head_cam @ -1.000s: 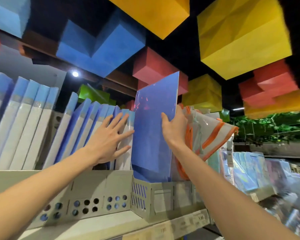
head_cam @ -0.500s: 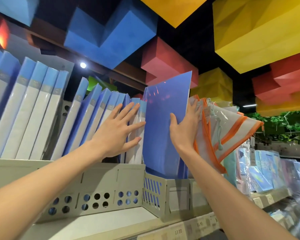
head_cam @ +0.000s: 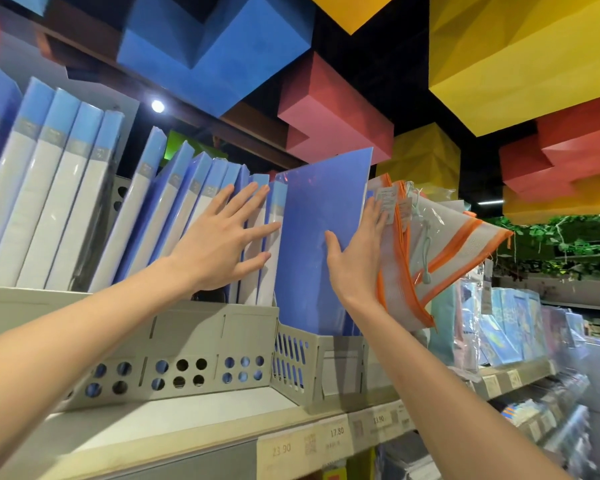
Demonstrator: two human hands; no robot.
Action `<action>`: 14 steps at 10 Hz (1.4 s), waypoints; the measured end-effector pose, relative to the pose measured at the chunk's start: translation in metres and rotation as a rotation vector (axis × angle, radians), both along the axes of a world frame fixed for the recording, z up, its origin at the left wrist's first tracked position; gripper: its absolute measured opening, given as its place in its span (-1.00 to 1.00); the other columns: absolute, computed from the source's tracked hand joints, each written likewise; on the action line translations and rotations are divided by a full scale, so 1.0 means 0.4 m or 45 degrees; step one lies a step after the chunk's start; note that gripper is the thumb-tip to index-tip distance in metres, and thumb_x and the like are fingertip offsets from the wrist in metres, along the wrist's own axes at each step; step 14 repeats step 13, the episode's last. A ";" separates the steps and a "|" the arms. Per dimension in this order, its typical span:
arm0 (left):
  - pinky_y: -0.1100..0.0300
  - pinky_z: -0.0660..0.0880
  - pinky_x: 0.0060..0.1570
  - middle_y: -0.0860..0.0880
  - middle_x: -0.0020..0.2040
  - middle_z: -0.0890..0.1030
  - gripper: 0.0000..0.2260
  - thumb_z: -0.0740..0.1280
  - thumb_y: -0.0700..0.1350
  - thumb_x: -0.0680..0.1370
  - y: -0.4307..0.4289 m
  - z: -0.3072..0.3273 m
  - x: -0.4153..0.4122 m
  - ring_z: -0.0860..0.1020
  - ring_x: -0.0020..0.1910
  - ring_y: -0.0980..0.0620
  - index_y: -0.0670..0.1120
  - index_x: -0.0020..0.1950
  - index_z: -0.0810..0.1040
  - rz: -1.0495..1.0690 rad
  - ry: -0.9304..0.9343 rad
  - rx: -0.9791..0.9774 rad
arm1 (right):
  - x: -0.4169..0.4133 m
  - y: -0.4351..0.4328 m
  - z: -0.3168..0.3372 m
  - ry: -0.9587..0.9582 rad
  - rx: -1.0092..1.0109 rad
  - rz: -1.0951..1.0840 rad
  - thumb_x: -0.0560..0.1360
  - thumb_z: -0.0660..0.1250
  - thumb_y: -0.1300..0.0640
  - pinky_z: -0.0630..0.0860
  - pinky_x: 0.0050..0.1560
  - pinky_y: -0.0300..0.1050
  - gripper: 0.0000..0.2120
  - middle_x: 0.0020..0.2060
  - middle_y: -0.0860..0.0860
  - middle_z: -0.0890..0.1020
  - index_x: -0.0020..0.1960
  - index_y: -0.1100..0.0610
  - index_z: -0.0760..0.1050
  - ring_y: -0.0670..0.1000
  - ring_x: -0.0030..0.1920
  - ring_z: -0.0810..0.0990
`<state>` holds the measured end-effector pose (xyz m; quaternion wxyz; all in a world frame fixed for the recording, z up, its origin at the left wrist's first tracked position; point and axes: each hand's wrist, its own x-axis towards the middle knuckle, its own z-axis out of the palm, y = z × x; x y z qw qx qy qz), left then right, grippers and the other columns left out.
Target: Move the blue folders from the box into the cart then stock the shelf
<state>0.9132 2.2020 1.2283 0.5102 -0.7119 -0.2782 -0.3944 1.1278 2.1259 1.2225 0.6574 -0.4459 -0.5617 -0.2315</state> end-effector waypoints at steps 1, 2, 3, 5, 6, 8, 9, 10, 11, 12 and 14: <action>-0.17 0.06 0.57 -0.17 0.63 0.08 -0.46 0.02 0.29 0.60 -0.002 0.004 -0.001 0.04 0.63 -0.12 0.14 0.51 0.42 -0.016 0.000 -0.002 | 0.013 -0.010 0.001 -0.051 -0.065 -0.018 0.62 0.30 0.11 -0.15 0.54 -0.15 -0.17 0.61 -0.02 -0.19 0.62 0.11 -0.24 -0.04 0.59 -0.26; -0.17 0.05 0.57 -0.17 0.63 0.08 -0.45 0.00 0.30 0.60 -0.001 0.005 0.000 0.04 0.63 -0.12 0.14 0.51 0.42 -0.024 0.006 -0.002 | 0.025 -0.017 0.016 -0.110 -0.146 -0.058 0.62 0.30 0.11 -0.21 0.47 -0.20 -0.14 0.60 0.00 -0.24 0.61 0.13 -0.29 -0.01 0.58 -0.30; -0.17 0.05 0.57 -0.17 0.63 0.09 -0.45 0.00 0.30 0.59 0.000 0.003 0.001 0.05 0.63 -0.12 0.14 0.50 0.43 -0.045 -0.002 0.003 | 0.030 -0.019 0.021 -0.144 -0.211 -0.178 0.62 0.31 0.05 -0.26 0.47 -0.17 -0.09 0.59 0.06 -0.30 0.59 0.17 -0.35 0.07 0.57 -0.35; -0.16 0.03 0.58 -0.17 0.63 0.08 -0.44 -0.03 0.30 0.59 -0.002 0.004 0.001 0.03 0.63 -0.12 0.14 0.51 0.41 -0.054 -0.003 -0.007 | 0.032 -0.028 0.027 -0.287 -0.241 -0.236 0.62 0.29 0.05 -0.38 0.36 -0.25 -0.12 0.59 0.07 -0.29 0.60 0.17 -0.31 0.09 0.56 -0.39; -0.16 0.02 0.58 -0.16 0.64 0.07 -0.44 -0.02 0.30 0.59 0.003 0.001 0.000 0.02 0.63 -0.12 0.14 0.52 0.40 -0.043 -0.007 -0.006 | 0.024 -0.021 0.023 -0.265 -0.243 -0.227 0.61 0.31 0.03 -0.33 0.41 -0.18 -0.08 0.59 0.10 -0.28 0.59 0.19 -0.35 0.10 0.56 -0.38; -0.14 -0.04 0.59 -0.15 0.65 0.03 -0.42 -0.05 0.30 0.59 -0.007 0.001 0.001 -0.02 0.64 -0.11 0.14 0.53 0.37 -0.009 -0.008 -0.038 | 0.049 -0.027 -0.064 -0.334 -0.298 -0.405 0.56 0.32 -0.13 -0.32 0.52 0.01 0.03 0.56 0.13 -0.37 0.57 0.14 -0.44 0.00 0.39 -0.59; -0.13 -0.06 0.59 -0.14 0.65 0.01 -0.41 -0.07 0.30 0.59 -0.004 -0.001 0.004 -0.07 0.64 -0.10 0.14 0.55 0.35 -0.009 -0.012 -0.054 | 0.043 -0.041 -0.079 -0.359 -0.304 -0.410 0.56 0.34 -0.11 -0.36 0.48 -0.06 0.04 0.57 0.11 -0.35 0.56 0.14 -0.46 -0.03 0.41 -0.55; -0.13 -0.09 0.59 -0.13 0.65 -0.05 -0.41 -0.07 0.32 0.60 -0.018 0.000 -0.007 -0.15 0.64 -0.09 0.14 0.59 0.25 -0.016 0.022 -0.118 | 0.035 -0.058 -0.079 -0.331 -0.360 -0.416 0.56 0.33 -0.12 -0.34 0.47 -0.06 0.03 0.58 0.15 -0.31 0.56 0.14 -0.44 0.08 0.52 -0.44; -0.06 -0.20 0.60 -0.08 0.65 -0.03 -0.37 -0.03 0.35 0.57 -0.060 0.003 -0.018 -0.21 0.63 0.00 0.16 0.62 0.12 -0.147 0.040 -0.383 | 0.029 -0.091 -0.066 -0.317 -0.503 -0.394 0.56 0.34 -0.10 -0.21 0.54 0.08 0.03 0.58 0.17 -0.28 0.57 0.14 -0.44 0.21 0.56 -0.36; 0.01 0.04 0.59 0.03 0.61 0.24 -0.42 0.16 0.26 0.61 -0.150 -0.004 -0.035 0.12 0.60 0.08 0.16 0.61 0.19 -0.483 -0.127 -0.744 | 0.031 -0.103 -0.049 -0.293 -0.635 -0.271 0.55 0.31 -0.04 0.00 0.54 0.15 -0.09 0.60 0.18 -0.15 0.61 0.15 -0.23 0.24 0.58 -0.24; 0.07 0.48 0.27 0.08 0.38 0.56 -0.59 0.26 0.13 0.63 -0.249 -0.045 -0.077 0.56 0.10 0.23 0.12 0.48 0.43 -0.604 -0.391 -0.669 | 0.037 -0.165 -0.019 -0.251 -0.690 -0.214 0.37 0.21 -0.21 0.48 0.20 0.11 -0.32 0.43 0.16 0.37 0.40 0.12 0.35 0.24 0.38 0.38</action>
